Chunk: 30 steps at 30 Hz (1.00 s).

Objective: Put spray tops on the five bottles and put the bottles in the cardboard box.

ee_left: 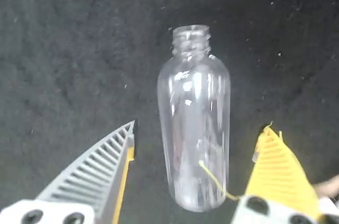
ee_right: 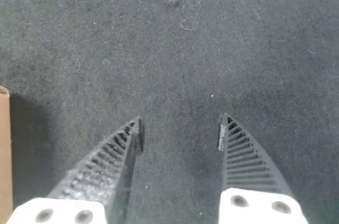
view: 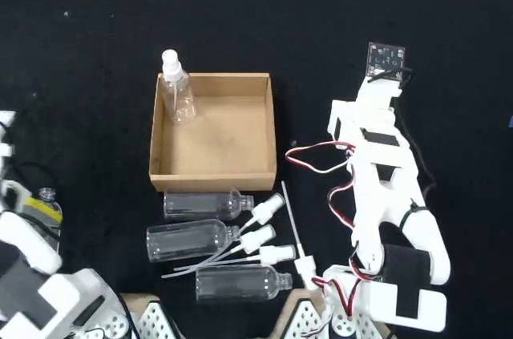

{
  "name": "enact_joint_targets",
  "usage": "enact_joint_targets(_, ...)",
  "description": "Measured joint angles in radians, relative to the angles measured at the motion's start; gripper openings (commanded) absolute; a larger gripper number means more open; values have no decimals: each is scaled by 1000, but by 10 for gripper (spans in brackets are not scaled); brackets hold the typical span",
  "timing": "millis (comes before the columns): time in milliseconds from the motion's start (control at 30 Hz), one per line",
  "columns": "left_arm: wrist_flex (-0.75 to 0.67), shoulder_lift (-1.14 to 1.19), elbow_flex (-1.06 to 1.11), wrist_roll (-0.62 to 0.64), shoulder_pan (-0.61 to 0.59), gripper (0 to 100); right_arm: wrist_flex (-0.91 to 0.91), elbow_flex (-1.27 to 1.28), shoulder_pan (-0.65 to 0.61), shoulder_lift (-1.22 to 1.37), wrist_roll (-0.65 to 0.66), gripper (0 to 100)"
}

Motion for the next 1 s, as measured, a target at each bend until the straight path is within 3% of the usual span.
enact_joint_targets(167, -61, 14, 41, 71, 35, 330, 0, 0, 0, 0, 0, 211)
enact_joint_targets(367, -71, 230, -46, 109, 37, 330, 0, 0, 0, 0, 0, 211)
enact_joint_targets(567, -12, 324, -124, 109, 43, 318, 0, 0, 0, 0, 0, 211)
enact_joint_targets(867, 3, 325, -123, -40, 9, 23, 0, 0, 0, 0, 0, 211)
enact_joint_targets(1000, 3, 325, -130, -69, -38, 51, 0, 0, 0, 0, 0, 211)
